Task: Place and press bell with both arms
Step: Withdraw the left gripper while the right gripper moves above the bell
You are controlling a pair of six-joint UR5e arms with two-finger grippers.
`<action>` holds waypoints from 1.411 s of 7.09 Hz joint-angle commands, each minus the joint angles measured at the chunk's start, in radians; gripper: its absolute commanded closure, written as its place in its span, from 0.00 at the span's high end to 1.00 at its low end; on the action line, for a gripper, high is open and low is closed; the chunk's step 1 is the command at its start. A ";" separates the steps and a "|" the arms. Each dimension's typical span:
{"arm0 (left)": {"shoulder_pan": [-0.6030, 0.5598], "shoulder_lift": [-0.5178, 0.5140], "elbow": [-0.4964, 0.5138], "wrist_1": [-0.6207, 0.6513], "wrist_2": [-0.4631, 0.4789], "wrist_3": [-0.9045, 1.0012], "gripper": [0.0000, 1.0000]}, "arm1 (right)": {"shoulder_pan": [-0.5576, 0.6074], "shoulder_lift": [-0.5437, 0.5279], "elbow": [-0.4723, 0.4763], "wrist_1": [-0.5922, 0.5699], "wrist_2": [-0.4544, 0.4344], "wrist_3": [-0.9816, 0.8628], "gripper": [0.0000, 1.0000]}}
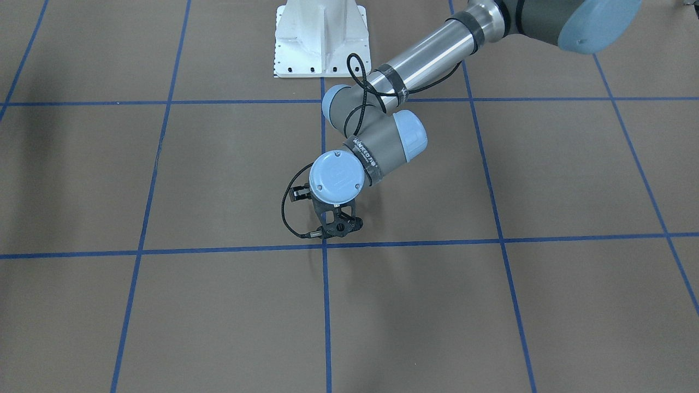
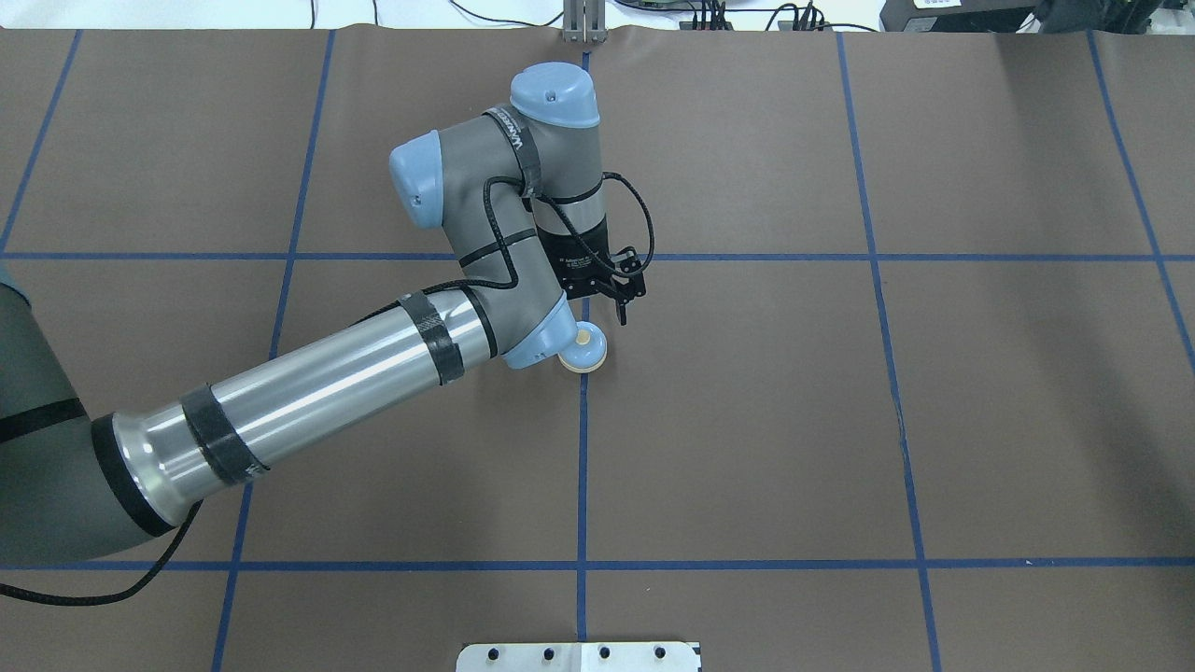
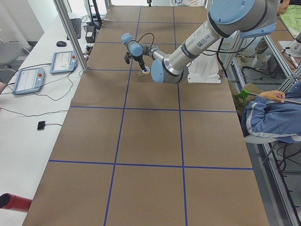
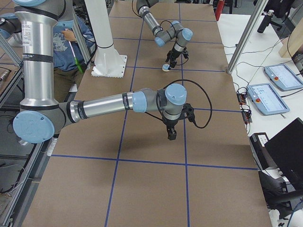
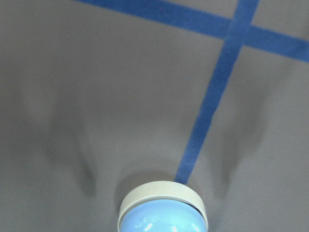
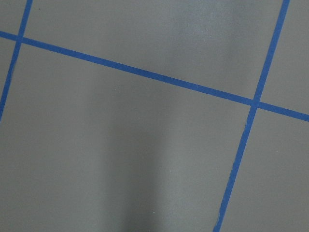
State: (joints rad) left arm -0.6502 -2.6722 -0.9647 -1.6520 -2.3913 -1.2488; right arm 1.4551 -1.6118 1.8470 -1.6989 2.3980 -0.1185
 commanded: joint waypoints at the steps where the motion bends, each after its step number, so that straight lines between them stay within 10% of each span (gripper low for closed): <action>1: -0.041 0.047 -0.203 0.119 -0.003 0.000 1.00 | -0.012 0.016 0.006 0.011 0.004 0.003 1.00; 5: -0.167 0.543 -0.789 0.161 -0.006 0.203 1.00 | -0.340 0.088 0.061 0.403 -0.023 0.763 1.00; 8: -0.253 0.774 -0.939 0.164 -0.005 0.336 1.00 | -0.803 0.424 0.040 0.377 -0.406 1.442 1.00; 9: -0.261 0.785 -0.947 0.167 -0.005 0.338 1.00 | -0.868 0.547 -0.027 0.317 -0.498 1.526 0.80; 10: -0.269 0.810 -0.962 0.167 -0.005 0.360 1.00 | -0.916 0.631 -0.082 0.279 -0.552 1.551 0.35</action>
State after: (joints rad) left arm -0.9072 -1.8917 -1.9087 -1.4860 -2.3961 -0.9102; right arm 0.6188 -1.0986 1.8296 -1.3694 1.9356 1.3567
